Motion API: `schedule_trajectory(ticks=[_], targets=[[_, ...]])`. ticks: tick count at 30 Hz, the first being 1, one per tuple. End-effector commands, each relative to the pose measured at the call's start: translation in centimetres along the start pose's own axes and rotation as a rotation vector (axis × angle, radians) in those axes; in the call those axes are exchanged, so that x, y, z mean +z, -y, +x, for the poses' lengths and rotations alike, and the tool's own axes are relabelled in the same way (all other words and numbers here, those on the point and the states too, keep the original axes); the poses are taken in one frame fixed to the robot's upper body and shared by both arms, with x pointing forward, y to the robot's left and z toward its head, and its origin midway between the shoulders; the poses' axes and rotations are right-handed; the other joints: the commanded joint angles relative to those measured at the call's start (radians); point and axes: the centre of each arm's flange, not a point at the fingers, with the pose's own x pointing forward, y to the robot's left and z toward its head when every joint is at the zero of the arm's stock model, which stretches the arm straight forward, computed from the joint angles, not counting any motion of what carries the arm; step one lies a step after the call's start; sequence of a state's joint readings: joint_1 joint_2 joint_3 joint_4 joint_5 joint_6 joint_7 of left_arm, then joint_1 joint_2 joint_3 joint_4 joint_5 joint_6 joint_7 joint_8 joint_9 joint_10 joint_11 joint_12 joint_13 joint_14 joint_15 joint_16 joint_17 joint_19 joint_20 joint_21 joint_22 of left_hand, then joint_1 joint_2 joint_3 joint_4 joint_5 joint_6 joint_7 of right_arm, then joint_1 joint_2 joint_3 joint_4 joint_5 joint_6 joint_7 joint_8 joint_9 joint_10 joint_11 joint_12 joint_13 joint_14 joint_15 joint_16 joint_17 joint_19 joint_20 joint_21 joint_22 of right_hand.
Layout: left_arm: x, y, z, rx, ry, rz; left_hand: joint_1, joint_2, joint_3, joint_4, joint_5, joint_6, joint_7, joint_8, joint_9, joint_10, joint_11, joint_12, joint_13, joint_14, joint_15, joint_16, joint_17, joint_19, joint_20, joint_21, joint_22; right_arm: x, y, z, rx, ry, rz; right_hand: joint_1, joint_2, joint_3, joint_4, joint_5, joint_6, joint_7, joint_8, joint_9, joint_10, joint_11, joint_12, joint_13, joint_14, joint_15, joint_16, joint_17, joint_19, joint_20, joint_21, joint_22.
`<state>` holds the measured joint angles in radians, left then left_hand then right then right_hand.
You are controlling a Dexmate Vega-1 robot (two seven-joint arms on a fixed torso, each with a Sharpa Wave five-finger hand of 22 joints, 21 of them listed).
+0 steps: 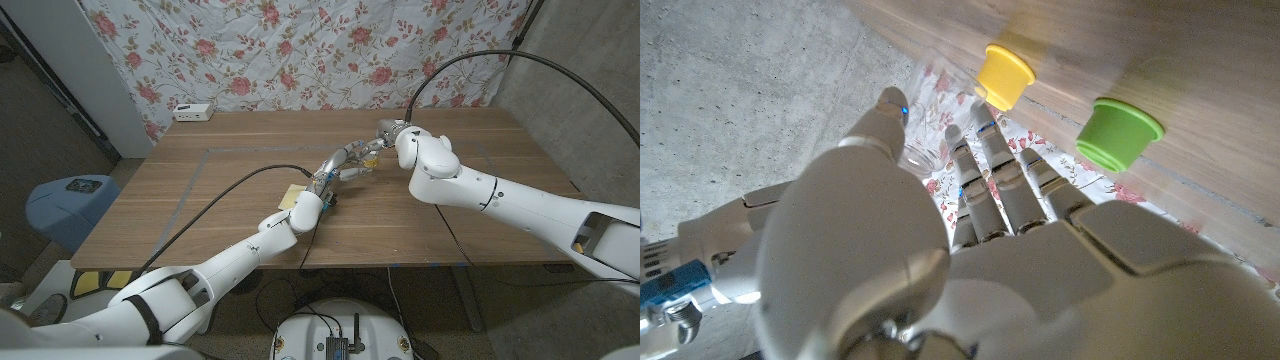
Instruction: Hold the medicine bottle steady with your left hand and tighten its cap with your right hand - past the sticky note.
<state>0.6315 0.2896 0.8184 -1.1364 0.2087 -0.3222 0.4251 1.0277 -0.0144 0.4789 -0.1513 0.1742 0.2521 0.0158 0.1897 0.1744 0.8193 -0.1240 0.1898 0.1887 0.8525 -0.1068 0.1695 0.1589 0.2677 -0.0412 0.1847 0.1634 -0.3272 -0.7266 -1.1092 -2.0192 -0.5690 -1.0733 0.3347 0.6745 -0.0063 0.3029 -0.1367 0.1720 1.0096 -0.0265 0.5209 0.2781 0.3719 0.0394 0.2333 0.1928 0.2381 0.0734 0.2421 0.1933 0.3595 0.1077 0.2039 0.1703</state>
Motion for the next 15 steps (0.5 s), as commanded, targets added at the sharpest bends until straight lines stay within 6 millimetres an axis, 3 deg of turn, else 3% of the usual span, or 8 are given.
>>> schedule_trajectory(ticks=[1,15], targets=[[-0.12,-0.03,0.18,0.0,-0.004,0.0,0.002,0.013,0.005,0.0,0.004,0.007,-0.004,0.001,0.002,0.038,-0.042,0.006,0.002,0.009,-0.085,0.003,0.001,0.005,-0.137,0.0,0.002,0.1,-0.03,0.13,-0.036,-0.022,-0.005,0.001,0.002,-0.003,0.0,0.006,0.056,-0.044,0.008,0.0,0.015,0.001,0.005,0.004,0.011,0.0,0.004,0.004,0.008,0.001,-0.002,0.001],[-0.23,-0.14,0.53,0.001,-0.002,0.0,0.001,0.014,0.006,-0.001,0.004,0.007,-0.006,0.0,0.002,0.037,-0.042,0.006,0.002,0.009,-0.085,0.002,0.0,0.004,-0.137,-0.001,0.002,0.04,0.15,0.47,-0.035,-0.018,0.008,-0.016,-0.004,-0.014,0.004,0.004,0.043,-0.039,0.004,-0.006,0.022,0.002,-0.003,0.004,0.017,0.001,0.001,0.005,0.008,0.008,-0.006,0.001]])
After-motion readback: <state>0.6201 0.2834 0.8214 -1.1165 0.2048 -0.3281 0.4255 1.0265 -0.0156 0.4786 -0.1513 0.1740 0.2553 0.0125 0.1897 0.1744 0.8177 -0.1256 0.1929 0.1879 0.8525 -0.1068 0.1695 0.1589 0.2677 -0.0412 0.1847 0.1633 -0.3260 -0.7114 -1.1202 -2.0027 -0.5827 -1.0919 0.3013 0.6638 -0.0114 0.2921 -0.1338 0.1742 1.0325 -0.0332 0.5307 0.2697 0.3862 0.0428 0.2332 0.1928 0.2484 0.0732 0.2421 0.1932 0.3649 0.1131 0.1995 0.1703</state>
